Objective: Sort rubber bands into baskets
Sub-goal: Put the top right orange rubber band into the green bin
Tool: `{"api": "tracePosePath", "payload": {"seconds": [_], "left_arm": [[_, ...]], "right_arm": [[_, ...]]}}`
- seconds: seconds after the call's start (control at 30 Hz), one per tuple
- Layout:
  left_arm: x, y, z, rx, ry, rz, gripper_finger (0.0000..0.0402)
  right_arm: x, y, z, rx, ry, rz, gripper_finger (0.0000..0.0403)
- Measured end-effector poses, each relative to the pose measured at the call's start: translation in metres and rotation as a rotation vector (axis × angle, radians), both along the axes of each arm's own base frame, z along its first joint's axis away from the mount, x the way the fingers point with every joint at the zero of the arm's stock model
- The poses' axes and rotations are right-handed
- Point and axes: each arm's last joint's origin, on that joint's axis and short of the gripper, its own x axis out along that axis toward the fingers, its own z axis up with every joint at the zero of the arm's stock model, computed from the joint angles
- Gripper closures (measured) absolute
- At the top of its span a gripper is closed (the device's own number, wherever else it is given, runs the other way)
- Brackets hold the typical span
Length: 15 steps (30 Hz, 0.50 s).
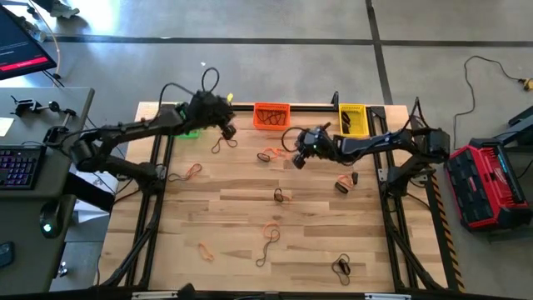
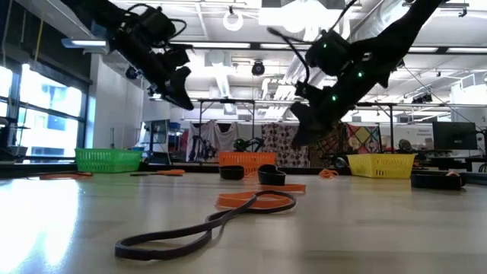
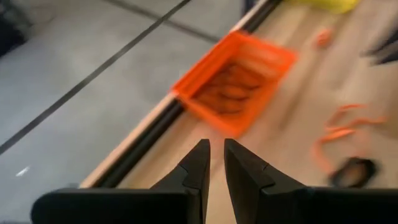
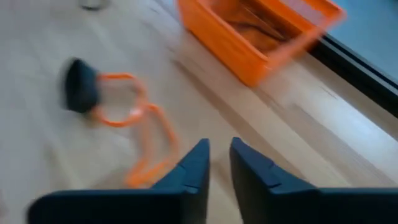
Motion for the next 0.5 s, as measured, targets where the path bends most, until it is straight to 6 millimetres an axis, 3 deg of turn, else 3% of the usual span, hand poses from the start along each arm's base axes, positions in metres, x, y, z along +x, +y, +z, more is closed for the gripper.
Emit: {"api": "tracePosePath", "payload": {"seconds": [0.27, 0.5], "left_arm": [[0.013, -0.036, -0.015, -0.011, -0.078, -0.167, 0.0365], [0.020, -0.054, -0.020, -0.015, -0.088, -0.238, 0.0365]], "right_arm": [[-0.025, -0.037, -0.008, 0.024, 0.109, -0.200, 0.0248], [-0.042, -0.057, -0.012, 0.069, 0.151, -0.324, 0.0234]]}}
